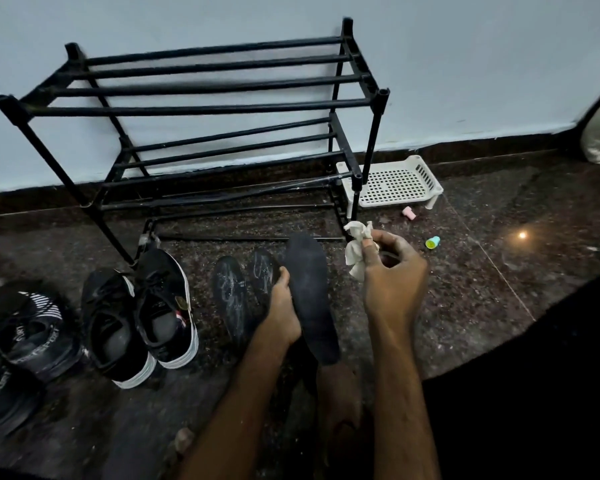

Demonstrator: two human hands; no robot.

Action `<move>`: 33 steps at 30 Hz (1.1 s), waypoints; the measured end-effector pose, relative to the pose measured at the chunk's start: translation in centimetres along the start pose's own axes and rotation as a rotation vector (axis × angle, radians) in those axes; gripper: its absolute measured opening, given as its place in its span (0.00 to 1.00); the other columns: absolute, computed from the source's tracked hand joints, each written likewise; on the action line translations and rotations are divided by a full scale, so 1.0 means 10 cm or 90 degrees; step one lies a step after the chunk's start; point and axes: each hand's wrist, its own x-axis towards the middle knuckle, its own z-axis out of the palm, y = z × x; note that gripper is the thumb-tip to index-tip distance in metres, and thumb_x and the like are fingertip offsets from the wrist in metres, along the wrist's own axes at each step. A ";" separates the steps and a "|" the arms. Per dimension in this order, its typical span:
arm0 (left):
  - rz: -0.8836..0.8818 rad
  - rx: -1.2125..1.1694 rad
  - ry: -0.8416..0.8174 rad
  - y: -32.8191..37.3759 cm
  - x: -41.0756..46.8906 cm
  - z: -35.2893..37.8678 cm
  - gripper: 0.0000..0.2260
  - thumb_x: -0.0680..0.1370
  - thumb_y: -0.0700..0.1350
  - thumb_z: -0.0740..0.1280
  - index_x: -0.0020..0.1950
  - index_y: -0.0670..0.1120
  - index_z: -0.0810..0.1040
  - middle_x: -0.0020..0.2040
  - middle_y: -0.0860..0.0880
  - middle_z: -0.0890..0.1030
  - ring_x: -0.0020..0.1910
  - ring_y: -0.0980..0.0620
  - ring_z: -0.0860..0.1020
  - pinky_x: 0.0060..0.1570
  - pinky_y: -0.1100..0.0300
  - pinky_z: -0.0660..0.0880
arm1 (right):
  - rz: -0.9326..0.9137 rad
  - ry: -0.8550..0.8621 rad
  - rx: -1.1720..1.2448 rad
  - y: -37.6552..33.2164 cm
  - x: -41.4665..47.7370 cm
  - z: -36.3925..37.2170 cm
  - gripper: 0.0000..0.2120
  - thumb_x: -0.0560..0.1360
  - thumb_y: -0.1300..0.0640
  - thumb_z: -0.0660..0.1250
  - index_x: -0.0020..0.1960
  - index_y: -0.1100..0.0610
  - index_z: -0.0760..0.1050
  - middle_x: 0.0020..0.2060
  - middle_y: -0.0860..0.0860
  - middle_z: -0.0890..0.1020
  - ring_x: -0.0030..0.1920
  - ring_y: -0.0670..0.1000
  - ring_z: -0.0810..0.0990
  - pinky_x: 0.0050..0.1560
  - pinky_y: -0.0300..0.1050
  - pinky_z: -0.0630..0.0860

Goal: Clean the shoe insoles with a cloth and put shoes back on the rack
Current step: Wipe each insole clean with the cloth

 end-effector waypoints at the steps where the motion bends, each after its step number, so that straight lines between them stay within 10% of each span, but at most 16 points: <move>1: -0.015 0.005 0.011 -0.06 0.14 -0.02 0.25 0.84 0.58 0.53 0.69 0.41 0.73 0.59 0.42 0.80 0.53 0.43 0.79 0.60 0.49 0.74 | 0.002 0.003 0.005 0.04 0.02 0.00 0.05 0.75 0.55 0.72 0.50 0.52 0.83 0.43 0.48 0.85 0.43 0.49 0.84 0.42 0.51 0.83; 7: -0.076 0.051 0.073 -0.32 0.86 0.08 0.20 0.83 0.54 0.58 0.61 0.39 0.78 0.55 0.41 0.82 0.54 0.40 0.80 0.46 0.51 0.77 | -0.016 0.060 0.015 0.40 0.24 -0.27 0.04 0.75 0.60 0.72 0.50 0.57 0.82 0.42 0.52 0.84 0.36 0.39 0.80 0.35 0.29 0.74; 10: -0.087 0.103 0.067 -0.44 1.22 0.24 0.17 0.83 0.52 0.60 0.57 0.41 0.80 0.56 0.41 0.82 0.51 0.41 0.80 0.51 0.49 0.77 | -0.009 0.073 -0.016 0.70 0.35 -0.40 0.06 0.76 0.59 0.71 0.52 0.58 0.82 0.46 0.55 0.84 0.41 0.46 0.81 0.37 0.30 0.75; 17: -0.061 0.221 0.070 -0.69 1.58 0.50 0.14 0.84 0.41 0.56 0.39 0.48 0.69 0.37 0.48 0.73 0.37 0.50 0.73 0.30 0.67 0.73 | 0.043 0.070 -0.041 1.11 0.43 -0.37 0.06 0.77 0.60 0.70 0.52 0.59 0.81 0.45 0.55 0.84 0.38 0.41 0.81 0.36 0.28 0.74; 21: 0.060 0.425 0.056 -0.85 1.53 0.47 0.11 0.79 0.48 0.59 0.43 0.43 0.74 0.44 0.40 0.76 0.47 0.47 0.73 0.43 0.53 0.71 | 0.068 0.051 -0.070 1.18 0.34 -0.27 0.05 0.76 0.57 0.71 0.51 0.53 0.82 0.46 0.52 0.84 0.40 0.43 0.83 0.37 0.33 0.78; 26: 0.286 0.791 0.225 -0.54 1.20 0.31 0.23 0.83 0.55 0.57 0.76 0.46 0.66 0.71 0.42 0.68 0.66 0.44 0.72 0.62 0.52 0.72 | 0.093 0.039 -0.046 1.17 0.28 -0.19 0.03 0.76 0.55 0.71 0.50 0.51 0.82 0.43 0.49 0.84 0.42 0.46 0.83 0.45 0.46 0.80; 30: 0.302 0.768 0.436 0.00 0.88 -0.33 0.15 0.83 0.55 0.59 0.63 0.48 0.75 0.56 0.46 0.81 0.49 0.47 0.79 0.45 0.58 0.69 | 0.127 -0.026 -0.019 1.23 0.23 -0.07 0.01 0.77 0.56 0.70 0.47 0.52 0.80 0.42 0.48 0.84 0.44 0.50 0.82 0.49 0.49 0.79; 33: 0.172 0.835 0.476 0.20 0.82 -0.74 0.17 0.82 0.54 0.61 0.59 0.41 0.75 0.55 0.38 0.81 0.53 0.38 0.79 0.50 0.51 0.72 | 0.133 -0.103 -0.064 1.36 0.14 0.10 0.03 0.77 0.55 0.70 0.44 0.51 0.80 0.39 0.47 0.84 0.40 0.48 0.82 0.47 0.49 0.79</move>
